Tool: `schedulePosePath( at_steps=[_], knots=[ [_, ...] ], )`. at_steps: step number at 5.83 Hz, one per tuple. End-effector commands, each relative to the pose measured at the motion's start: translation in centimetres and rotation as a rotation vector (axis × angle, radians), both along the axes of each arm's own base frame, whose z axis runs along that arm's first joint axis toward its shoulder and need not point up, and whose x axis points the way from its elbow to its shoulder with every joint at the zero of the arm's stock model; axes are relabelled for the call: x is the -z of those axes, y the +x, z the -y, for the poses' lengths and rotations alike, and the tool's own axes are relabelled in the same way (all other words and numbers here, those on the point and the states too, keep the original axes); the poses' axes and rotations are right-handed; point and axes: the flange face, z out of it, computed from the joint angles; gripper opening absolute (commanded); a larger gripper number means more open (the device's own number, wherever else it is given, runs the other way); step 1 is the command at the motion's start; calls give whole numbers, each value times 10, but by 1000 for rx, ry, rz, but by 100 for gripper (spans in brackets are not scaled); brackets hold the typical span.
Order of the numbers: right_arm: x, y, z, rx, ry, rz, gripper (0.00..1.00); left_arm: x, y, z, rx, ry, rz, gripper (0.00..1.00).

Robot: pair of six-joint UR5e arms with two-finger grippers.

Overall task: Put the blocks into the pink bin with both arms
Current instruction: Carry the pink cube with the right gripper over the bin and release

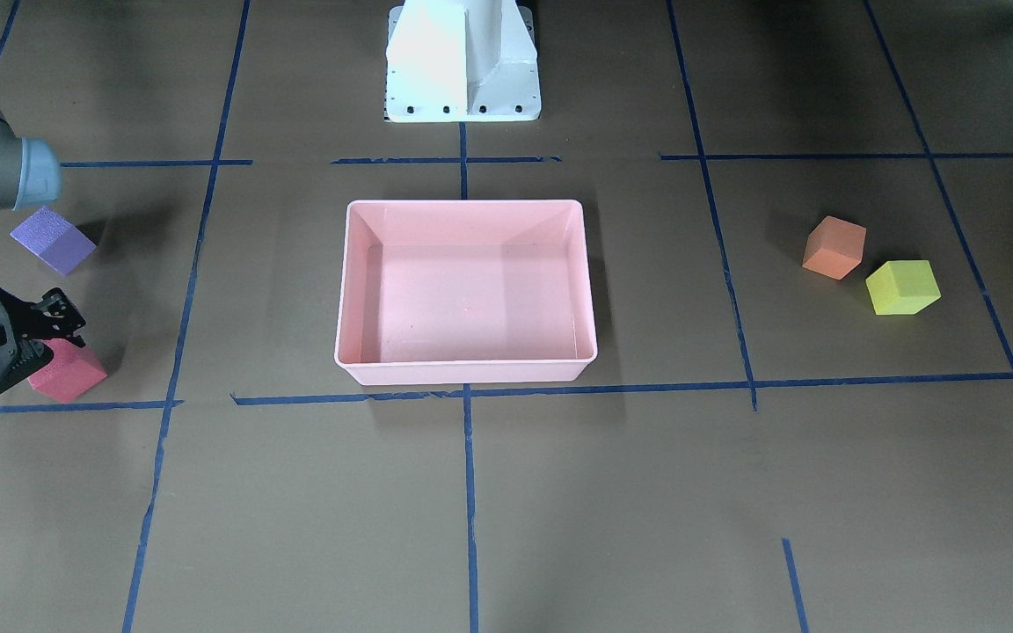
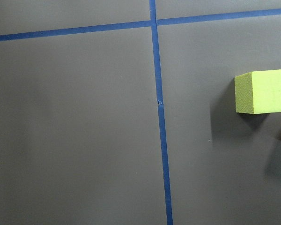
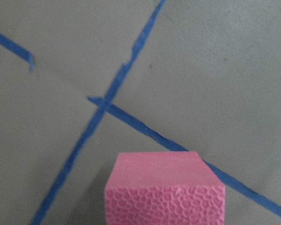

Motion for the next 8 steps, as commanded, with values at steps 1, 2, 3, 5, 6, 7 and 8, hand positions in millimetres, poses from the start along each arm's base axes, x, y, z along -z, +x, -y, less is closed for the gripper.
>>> schedulePosePath(
  at_steps=[1, 2, 3, 5, 6, 7, 8],
  knots=[
    [106, -34, -23, -245, -229, 127, 22, 10, 8, 4, -21, 23, 1, 100],
    [160, -73, -38, -317, -359, 149, 22, 18, 16, 12, -38, 42, 1, 100],
    [216, -111, -52, -407, -434, 130, 22, 38, 20, 36, -42, 88, 0, 100],
    [302, -207, -110, -501, -479, 84, 22, 65, 29, 63, -59, 156, -4, 100],
    [330, -253, -139, -538, -486, 90, 24, 76, 32, 68, -65, 223, -9, 100],
    [339, -290, -158, -541, -495, 69, 37, 77, 48, 71, -98, 266, -15, 100],
    [340, -302, -166, -553, -466, 64, 99, 77, 62, 72, -126, 273, -18, 100]
  ],
)
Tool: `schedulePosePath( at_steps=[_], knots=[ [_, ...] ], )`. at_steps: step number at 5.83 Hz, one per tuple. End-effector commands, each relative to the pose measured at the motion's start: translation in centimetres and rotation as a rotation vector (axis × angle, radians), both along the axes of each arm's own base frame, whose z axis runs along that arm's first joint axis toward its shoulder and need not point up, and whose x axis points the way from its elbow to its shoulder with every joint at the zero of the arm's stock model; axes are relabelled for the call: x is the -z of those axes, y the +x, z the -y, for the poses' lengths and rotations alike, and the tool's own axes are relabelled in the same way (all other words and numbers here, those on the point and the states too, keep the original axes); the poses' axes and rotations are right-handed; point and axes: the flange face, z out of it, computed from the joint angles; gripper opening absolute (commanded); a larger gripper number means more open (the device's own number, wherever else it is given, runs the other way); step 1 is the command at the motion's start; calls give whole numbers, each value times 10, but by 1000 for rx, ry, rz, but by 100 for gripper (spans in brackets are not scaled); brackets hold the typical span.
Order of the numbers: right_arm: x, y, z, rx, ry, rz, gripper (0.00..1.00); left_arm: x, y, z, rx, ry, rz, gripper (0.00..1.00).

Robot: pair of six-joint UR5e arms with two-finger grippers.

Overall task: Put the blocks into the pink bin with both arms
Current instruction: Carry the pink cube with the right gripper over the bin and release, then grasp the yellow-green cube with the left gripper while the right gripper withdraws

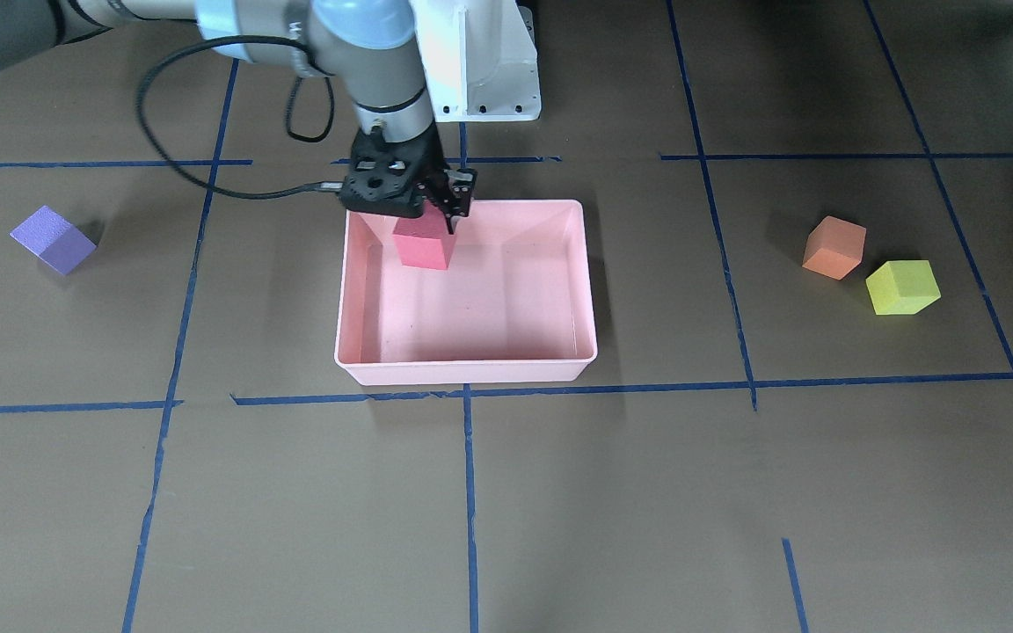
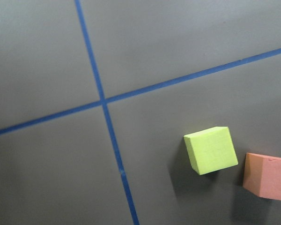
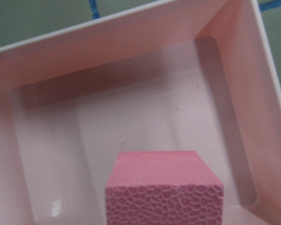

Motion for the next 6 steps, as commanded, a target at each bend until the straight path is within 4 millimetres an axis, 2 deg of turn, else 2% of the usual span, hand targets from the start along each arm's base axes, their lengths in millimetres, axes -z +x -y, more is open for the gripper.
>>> schedulePosePath(
  at_steps=[1, 2, 3, 4, 5, 6],
  knots=[
    [3, -16, -13, 2, 19, -13, 100, -6, 39, 2, -76, 14, 0, 100],
    [-2, -2, 2, 22, 51, -26, 100, -21, 57, 5, -41, -51, -11, 100],
    [-11, 30, 9, 53, 108, -52, 100, -43, 91, 8, 14, -103, -33, 100],
    [-22, 67, 33, 99, 122, -44, 100, -79, 121, 12, 79, -141, -79, 100],
    [-36, 99, 57, 125, 121, -36, 100, -95, 149, 14, 150, -195, -133, 100],
    [-50, 114, 68, 150, 151, -52, 100, -90, 173, 13, 184, -241, -137, 100]
  ],
)
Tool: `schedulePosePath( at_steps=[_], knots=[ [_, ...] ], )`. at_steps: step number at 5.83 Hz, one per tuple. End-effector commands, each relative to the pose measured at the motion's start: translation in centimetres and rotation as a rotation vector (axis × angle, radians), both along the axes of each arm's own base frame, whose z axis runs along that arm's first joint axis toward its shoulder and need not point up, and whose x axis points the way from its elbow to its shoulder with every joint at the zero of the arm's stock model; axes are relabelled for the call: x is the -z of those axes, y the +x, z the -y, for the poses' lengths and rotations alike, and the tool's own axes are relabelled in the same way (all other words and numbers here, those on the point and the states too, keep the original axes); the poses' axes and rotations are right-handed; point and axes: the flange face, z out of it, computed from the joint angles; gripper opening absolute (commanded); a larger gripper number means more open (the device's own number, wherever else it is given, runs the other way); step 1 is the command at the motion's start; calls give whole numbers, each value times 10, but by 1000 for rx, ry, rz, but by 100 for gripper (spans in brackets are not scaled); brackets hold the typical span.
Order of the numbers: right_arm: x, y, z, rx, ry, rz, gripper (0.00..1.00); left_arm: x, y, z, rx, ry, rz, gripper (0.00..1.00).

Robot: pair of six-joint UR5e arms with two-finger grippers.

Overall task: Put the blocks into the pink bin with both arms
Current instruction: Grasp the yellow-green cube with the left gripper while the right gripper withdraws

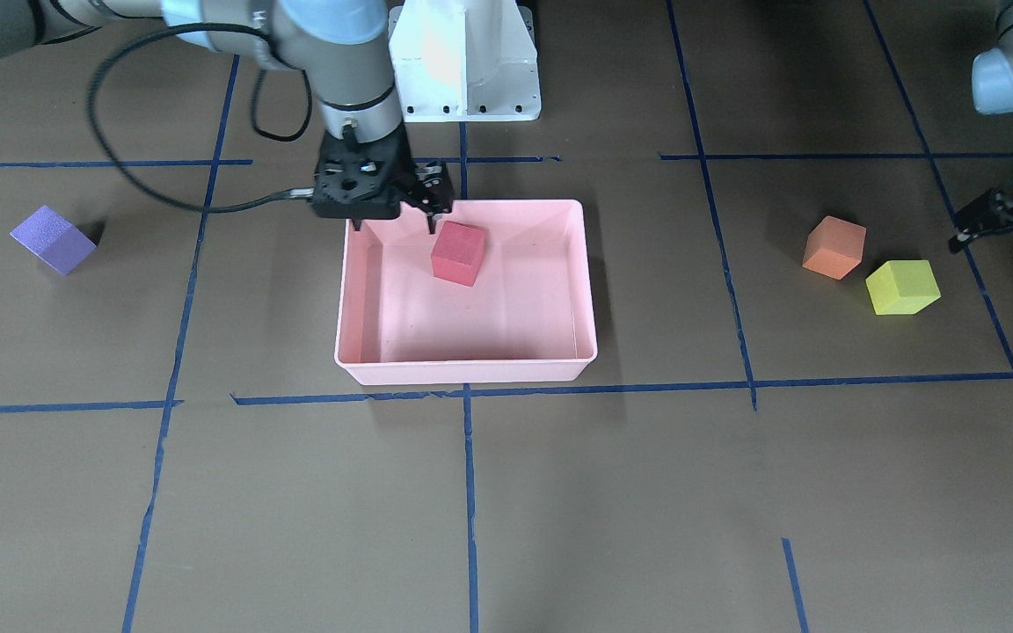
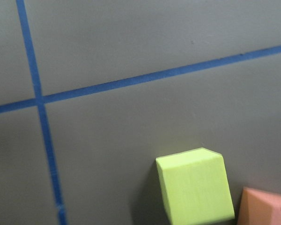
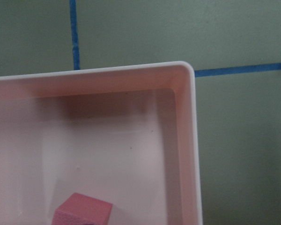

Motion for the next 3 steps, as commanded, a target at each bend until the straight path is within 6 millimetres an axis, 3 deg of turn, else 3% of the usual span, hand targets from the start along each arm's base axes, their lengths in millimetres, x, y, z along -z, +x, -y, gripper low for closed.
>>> schedulePosePath(
  at_steps=[1, 3],
  knots=[
    [-20, 22, 14, 26, 19, -15, 100, -2, 37, -5, 36, -70, -17, 100],
    [-29, 23, 13, 27, 14, -24, 100, -8, 59, -11, 36, -85, 19, 100]
  ],
)
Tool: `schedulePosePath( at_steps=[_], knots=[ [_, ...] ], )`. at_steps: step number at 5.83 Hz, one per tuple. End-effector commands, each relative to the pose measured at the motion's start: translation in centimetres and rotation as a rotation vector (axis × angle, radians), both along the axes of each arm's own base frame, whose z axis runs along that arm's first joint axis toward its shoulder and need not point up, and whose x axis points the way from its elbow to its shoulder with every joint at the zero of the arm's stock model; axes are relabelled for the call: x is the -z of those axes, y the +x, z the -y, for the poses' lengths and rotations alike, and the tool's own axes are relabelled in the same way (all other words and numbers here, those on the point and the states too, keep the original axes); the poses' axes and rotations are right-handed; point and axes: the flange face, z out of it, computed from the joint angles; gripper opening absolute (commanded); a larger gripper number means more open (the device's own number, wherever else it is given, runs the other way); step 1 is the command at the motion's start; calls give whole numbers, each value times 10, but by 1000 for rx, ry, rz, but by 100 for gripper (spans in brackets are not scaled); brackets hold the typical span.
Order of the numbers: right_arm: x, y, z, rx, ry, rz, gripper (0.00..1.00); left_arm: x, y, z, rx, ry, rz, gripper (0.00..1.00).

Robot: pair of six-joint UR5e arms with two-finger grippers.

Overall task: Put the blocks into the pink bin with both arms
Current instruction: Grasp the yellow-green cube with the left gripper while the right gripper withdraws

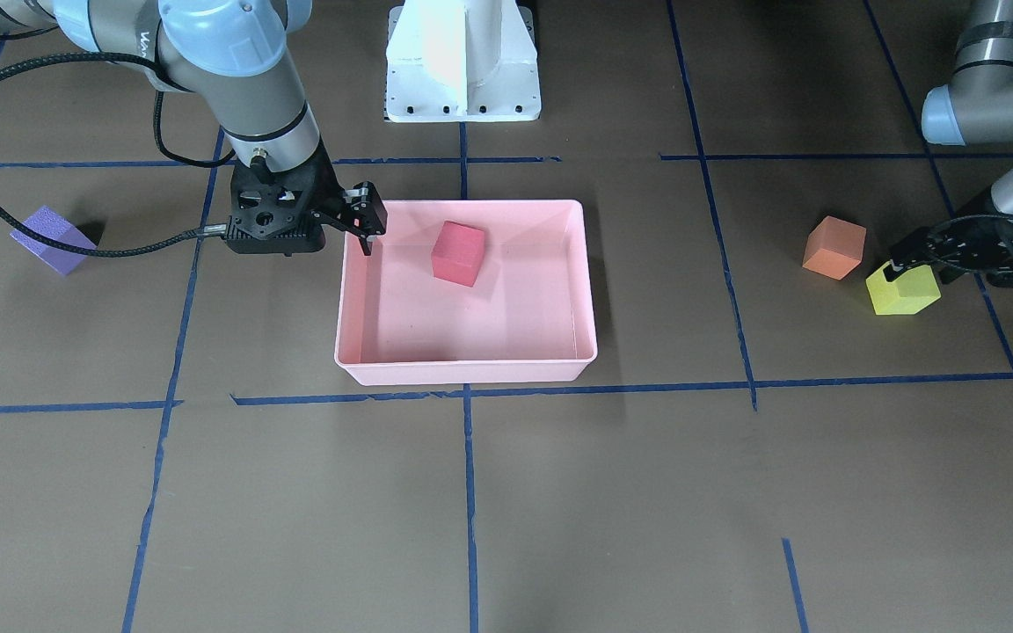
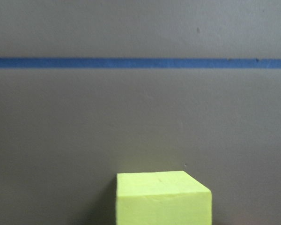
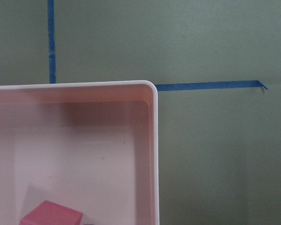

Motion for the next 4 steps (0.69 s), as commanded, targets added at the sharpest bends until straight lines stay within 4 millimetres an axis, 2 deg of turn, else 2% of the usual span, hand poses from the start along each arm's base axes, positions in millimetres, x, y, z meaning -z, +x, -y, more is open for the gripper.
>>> schedulePosePath(
  at_steps=[1, 2, 3, 4],
  knots=[
    [-11, 2, -1, 1, -6, -11, 100, -12, 16, -4, 3, 1, 53, 96],
    [-13, 1, -1, 1, -6, -12, 100, -15, 16, -4, 10, 5, 69, 84],
    [-16, 2, -1, -1, -8, -19, 100, -17, 16, -2, 19, 12, 86, 59],
    [-16, 1, -2, 1, -7, -18, 100, -14, 18, -2, 14, 19, 84, 47]
  ],
)
